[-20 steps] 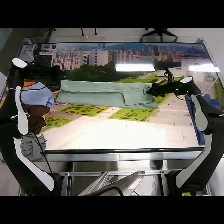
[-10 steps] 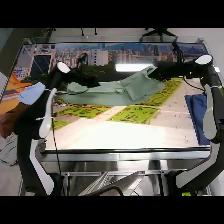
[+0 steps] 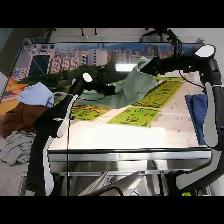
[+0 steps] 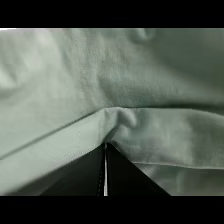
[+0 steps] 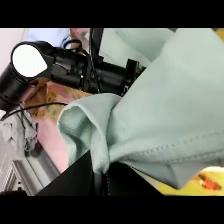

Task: Fold the shirts.

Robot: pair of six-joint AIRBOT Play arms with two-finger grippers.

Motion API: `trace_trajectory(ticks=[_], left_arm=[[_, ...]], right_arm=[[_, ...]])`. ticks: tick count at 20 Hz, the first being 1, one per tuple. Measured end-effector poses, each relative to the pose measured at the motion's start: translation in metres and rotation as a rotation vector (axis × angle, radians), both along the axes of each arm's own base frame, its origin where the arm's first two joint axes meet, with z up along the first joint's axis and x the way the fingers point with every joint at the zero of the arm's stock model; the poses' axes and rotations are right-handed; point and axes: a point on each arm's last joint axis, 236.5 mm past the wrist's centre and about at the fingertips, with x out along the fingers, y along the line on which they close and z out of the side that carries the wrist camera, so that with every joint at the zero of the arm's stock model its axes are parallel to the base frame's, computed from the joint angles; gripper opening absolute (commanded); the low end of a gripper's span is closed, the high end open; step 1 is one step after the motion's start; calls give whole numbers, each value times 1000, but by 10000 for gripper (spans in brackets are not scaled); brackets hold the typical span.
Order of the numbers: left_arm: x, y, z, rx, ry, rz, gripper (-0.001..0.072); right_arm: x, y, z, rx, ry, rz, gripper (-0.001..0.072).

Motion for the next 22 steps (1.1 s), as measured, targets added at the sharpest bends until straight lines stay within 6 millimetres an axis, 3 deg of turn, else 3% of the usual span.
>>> trace_trajectory(ticks=[2, 3, 5, 7, 10, 13, 15, 16, 17, 18, 20, 22], left_arm=[[3, 1, 15, -54, 17, 9, 15], [7, 5, 32, -92, 16, 20, 14], [20, 23, 82, -173, -19, 46, 14], [30, 61, 146, -236, -86, 76, 15], [27, 131, 238, -279, -204, 119, 14], [7, 190, 299, -279, -288, 166, 14], [-6, 216, 317, -267, -329, 197, 14], [-11, 226, 320, -258, -340, 206, 14], [-16, 233, 319, -251, -344, 214, 14], [-20, 238, 316, -246, -344, 217, 14], [-25, 243, 304, -241, -325, 216, 14], [-29, 245, 290, -238, -299, 216, 14]], right_arm=[[2, 3, 2, 5, -9, -7, 19], [2, 5, 3, 7, -8, -10, 19], [4, 10, 4, 12, -8, -20, 18], [7, 23, 6, 21, -16, -26, 19], [16, 72, 12, 72, -58, -45, 20], [32, 159, 10, 160, -140, -102, 19], [42, 224, -5, 215, -220, -184, 30], [50, 252, -19, 231, -249, -257, 222], [54, 273, -38, 228, -263, -315, 540], [55, 293, -59, 218, -270, -350, 708], [48, 326, -100, 190, -271, -342, 702], [43, 339, -126, 168, -264, -308, 672]])
